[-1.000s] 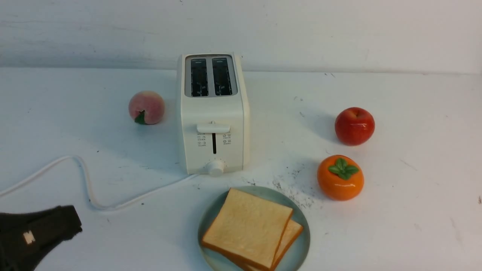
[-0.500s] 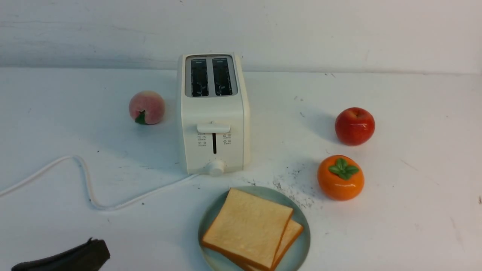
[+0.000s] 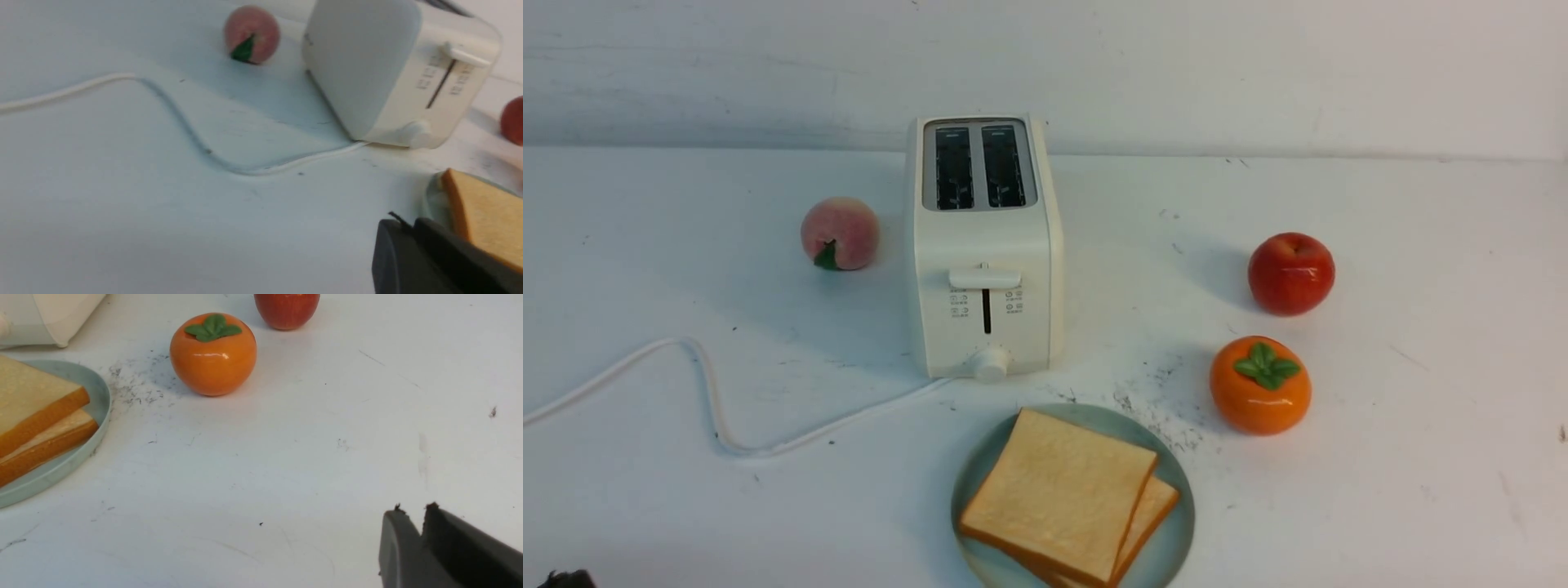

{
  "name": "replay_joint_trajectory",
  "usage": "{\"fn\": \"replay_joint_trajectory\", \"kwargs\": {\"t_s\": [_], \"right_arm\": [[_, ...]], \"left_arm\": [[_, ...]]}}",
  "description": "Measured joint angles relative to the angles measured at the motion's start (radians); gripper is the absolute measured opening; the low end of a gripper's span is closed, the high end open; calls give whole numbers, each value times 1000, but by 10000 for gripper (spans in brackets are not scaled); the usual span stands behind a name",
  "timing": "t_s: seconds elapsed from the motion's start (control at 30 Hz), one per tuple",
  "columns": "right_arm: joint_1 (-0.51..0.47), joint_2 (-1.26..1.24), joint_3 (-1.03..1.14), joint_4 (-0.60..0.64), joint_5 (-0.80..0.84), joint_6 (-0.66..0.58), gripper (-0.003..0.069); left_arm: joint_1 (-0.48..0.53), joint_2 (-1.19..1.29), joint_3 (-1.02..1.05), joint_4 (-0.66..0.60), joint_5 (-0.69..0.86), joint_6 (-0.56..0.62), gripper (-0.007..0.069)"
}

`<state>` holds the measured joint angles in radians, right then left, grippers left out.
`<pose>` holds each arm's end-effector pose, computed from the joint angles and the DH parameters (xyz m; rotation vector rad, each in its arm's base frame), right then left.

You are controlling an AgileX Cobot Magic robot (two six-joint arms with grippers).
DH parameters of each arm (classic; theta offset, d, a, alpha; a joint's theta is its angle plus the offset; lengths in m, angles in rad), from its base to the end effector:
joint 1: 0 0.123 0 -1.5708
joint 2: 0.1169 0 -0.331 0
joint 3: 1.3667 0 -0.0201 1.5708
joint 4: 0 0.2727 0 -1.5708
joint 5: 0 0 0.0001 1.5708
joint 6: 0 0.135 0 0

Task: Take toasted bread from bread machine on white table place on plate.

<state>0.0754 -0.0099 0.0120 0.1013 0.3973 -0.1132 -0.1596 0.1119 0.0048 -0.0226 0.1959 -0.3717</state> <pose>0.0687 0.0105 0.1603 -0.1163 1.8780 0.0750 0.0812 -0.0137 0.1799 -0.2088 1.8019 -0.3987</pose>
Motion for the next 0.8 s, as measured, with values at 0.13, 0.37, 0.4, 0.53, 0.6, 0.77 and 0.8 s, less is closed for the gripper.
{"fn": "replay_joint_trajectory", "kwargs": {"t_s": [0.13,0.37,0.4,0.53,0.6,0.77,0.8], "right_arm": [[0,0,0,0,0,0,99],[0,0,0,0,0,0,107],[0,0,0,0,0,0,108],[0,0,0,0,0,0,112],[0,0,0,0,0,0,115],[0,0,0,0,0,0,121],[0,0,0,0,0,0,123]], "left_arm": [[30,-112,20,10,128,-5,38],[31,-122,24,8,183,-5,39],[31,-122,25,8,185,-5,39],[31,-122,25,8,185,-5,45],[31,-122,25,8,185,-5,47],[31,-122,25,8,187,-5,54],[31,-122,25,8,187,-5,55]]}}
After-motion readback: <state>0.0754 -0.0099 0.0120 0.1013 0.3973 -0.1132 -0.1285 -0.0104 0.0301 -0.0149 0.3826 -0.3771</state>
